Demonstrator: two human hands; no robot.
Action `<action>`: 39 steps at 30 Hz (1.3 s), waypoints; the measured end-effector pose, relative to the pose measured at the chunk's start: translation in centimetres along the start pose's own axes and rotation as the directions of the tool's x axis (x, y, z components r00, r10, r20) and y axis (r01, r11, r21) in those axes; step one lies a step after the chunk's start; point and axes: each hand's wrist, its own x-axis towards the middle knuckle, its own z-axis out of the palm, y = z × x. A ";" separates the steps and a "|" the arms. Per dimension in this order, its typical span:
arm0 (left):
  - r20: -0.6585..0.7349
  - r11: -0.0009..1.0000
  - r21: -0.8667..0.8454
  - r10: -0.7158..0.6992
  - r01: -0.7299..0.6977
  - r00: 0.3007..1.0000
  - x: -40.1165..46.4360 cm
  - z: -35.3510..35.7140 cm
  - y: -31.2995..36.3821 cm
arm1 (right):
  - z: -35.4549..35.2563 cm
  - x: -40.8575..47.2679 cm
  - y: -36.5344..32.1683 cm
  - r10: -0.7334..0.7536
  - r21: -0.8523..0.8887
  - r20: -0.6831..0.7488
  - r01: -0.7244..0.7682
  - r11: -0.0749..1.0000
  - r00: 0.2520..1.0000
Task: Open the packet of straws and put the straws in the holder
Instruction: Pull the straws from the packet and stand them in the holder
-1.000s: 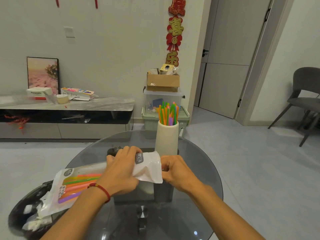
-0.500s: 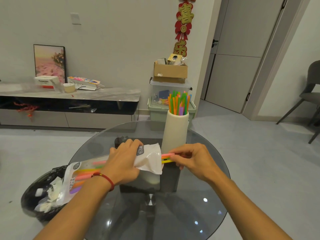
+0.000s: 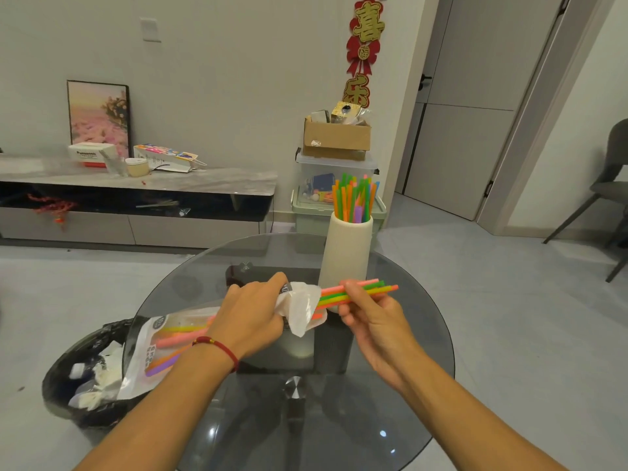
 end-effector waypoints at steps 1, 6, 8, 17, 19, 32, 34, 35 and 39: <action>0.006 1.000 -0.017 -0.004 0.004 1.000 -0.1 0.0 0.1 | 0.4 0.1 0.1 -0.020 -0.032 -0.042 0.019 0.999 0.999; 0.000 0.998 -0.065 -0.018 0.018 1.000 -0.3 -0.6 -0.2 | 0.2 0.6 -1.0 -0.095 0.010 -0.192 0.099 0.995 0.977; 0.008 0.997 -0.076 -0.021 0.022 1.000 -0.3 -0.7 0.0 | 0.6 0.6 -0.9 -0.078 0.084 -0.160 0.093 0.992 0.984; -0.073 0.998 -0.065 0.015 -0.020 0.997 -0.3 -1.3 0.1 | 0.1 1.1 -2.6 -0.252 -0.258 -0.115 0.216 0.942 0.961; -0.103 0.998 -0.041 0.033 -0.037 0.994 0.0 -1.3 0.1 | -0.3 1.1 -2.9 -0.247 -0.212 -0.061 0.229 0.950 0.967; -0.218 0.997 -0.057 -0.068 0.057 0.974 -0.2 -1.5 -1.6 | -3.0 2.1 -14.9 -0.638 -0.479 -0.059 0.539 0.693 0.768; -0.244 0.998 -0.053 -0.047 0.035 0.969 -0.2 -1.4 -1.4 | -2.3 2.5 -16.6 -0.675 -0.511 -0.038 0.566 0.647 0.736; -0.247 0.999 -0.044 -0.042 0.032 0.968 -0.2 -1.4 -1.4 | -1.9 2.9 -17.3 -0.690 -0.533 -0.032 0.572 0.624 0.723; -0.233 0.998 -0.044 -0.059 0.050 0.971 -0.1 -1.4 -1.3 | 0.0 4.4 -19.1 -0.703 -0.671 0.037 0.539 0.509 0.711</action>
